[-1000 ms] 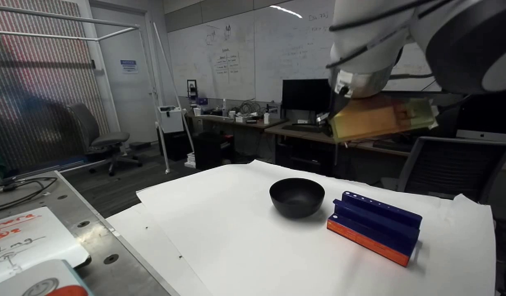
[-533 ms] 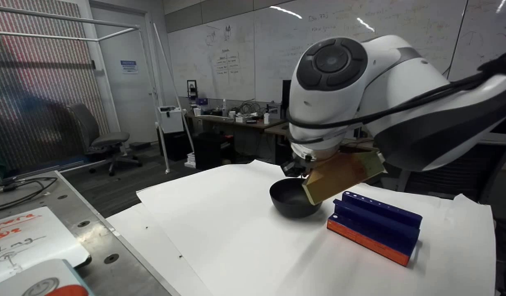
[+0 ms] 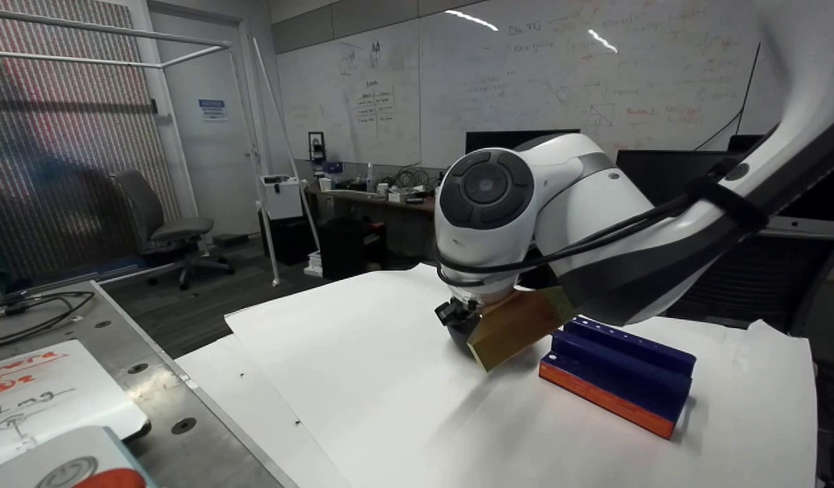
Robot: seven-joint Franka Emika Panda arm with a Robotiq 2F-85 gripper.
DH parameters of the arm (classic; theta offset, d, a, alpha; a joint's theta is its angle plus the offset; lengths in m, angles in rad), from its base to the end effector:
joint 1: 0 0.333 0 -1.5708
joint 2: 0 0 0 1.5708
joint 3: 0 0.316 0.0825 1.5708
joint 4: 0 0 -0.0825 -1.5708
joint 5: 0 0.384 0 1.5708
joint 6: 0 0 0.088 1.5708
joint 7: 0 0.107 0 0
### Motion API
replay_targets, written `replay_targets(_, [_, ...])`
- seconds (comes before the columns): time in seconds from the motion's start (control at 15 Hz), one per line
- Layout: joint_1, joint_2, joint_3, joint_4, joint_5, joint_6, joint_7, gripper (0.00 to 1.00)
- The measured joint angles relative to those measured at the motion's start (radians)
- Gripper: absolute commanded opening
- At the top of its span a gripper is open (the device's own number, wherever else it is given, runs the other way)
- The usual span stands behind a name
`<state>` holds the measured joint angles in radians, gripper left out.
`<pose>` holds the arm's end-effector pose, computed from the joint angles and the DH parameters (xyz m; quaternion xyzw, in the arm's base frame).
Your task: Put the orange object into the bowl.
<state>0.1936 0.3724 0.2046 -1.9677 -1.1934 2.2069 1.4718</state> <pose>0.5791 0.2038 0.2892 0.9076 -0.1240 0.2964 0.2703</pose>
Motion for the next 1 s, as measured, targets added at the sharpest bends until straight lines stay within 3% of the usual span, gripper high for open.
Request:
replay_targets(0.13, [0.001,0.031,-0.009,0.018,0.000,0.000,-0.018,0.11])
replay_targets(0.2, [0.001,0.045,-0.013,0.026,0.000,0.000,-0.029,0.34])
replay_targets(0.27, [0.002,0.056,-0.016,0.031,0.001,-0.002,-0.039,0.30])
replay_targets(0.33, [0.002,0.066,-0.019,0.038,0.005,-0.006,-0.052,0.19])
replay_targets(0.4, [0.003,0.077,-0.021,0.042,0.011,-0.010,-0.067,0.19])
replay_targets(0.53, [0.006,0.099,-0.023,0.053,0.018,-0.027,-0.097,0.42])
replay_targets(1.0, [0.028,0.143,-0.028,0.090,0.084,-0.088,-0.185,0.93])
